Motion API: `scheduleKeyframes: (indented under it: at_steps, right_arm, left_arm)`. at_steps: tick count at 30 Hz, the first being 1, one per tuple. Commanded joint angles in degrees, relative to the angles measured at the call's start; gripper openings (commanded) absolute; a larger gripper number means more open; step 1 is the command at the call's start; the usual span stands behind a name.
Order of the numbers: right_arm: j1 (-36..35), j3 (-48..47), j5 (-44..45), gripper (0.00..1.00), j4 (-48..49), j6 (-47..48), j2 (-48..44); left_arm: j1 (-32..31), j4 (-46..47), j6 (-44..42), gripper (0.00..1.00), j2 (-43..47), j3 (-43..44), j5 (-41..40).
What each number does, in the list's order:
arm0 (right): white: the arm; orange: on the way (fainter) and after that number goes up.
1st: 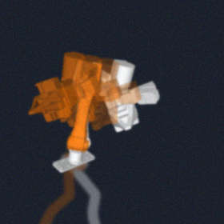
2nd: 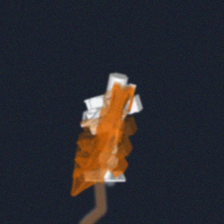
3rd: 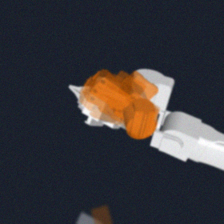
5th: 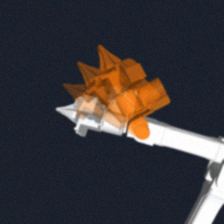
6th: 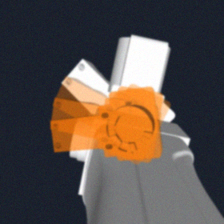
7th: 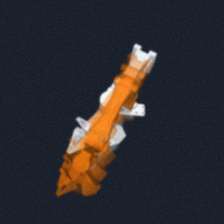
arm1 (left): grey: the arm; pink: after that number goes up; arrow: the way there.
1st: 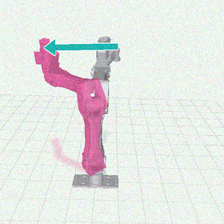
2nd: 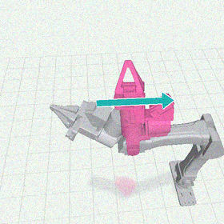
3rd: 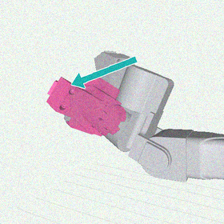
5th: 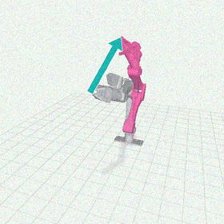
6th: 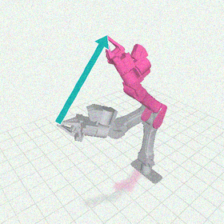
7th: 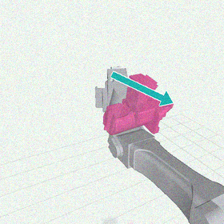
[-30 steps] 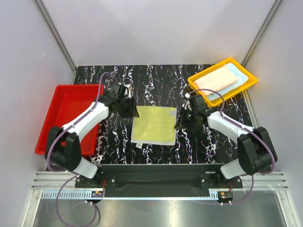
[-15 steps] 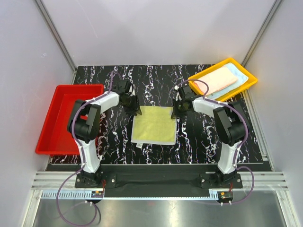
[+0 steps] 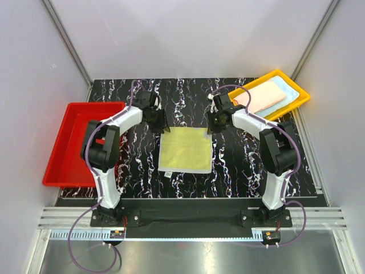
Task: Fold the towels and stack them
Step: Fold the towel
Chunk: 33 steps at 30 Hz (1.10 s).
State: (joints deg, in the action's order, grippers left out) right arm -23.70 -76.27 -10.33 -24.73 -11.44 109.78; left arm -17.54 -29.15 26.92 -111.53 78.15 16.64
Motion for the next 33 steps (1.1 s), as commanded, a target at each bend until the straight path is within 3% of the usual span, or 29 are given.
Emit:
scheduleKeyframes:
  at_steps: [1, 10, 18, 22, 25, 29, 33]
  right_arm:
    - [0.85, -4.40, 2.59, 0.00, -2.07, 2.12, 1.57]
    - [3.75, -6.17, 6.02, 0.00, -0.76, 5.81, 7.90]
    - [4.10, -9.24, 5.49, 0.00, -2.51, 9.94, 7.21]
    - [4.19, -11.44, 3.84, 0.13, -6.20, 14.68, 3.78]
    - [4.19, -13.46, -4.59, 0.28, -8.04, 20.74, 2.90]
    - [4.28, -19.78, -14.00, 0.40, -16.03, 30.22, 8.06]
    - [4.45, -28.38, -15.16, 0.49, -23.24, 35.60, 13.87]
  left_arm:
    - [0.23, 0.23, -1.16, 0.41, 0.53, 5.77, 2.17]
    - [2.51, 1.46, -0.73, 0.41, -8.26, 6.58, 1.37]
    - [2.77, -2.57, -2.73, 0.42, -5.82, 9.46, 1.28]
    - [3.12, -4.16, -9.13, 0.47, -1.69, 13.41, 3.30]
    - [4.09, -6.79, -15.82, 0.49, -2.29, 16.32, 4.79]
    - [5.24, -12.42, -24.79, 0.50, -7.38, 21.77, 7.17]
    - [5.59, -16.02, -30.69, 0.50, -10.20, 24.85, 10.60]
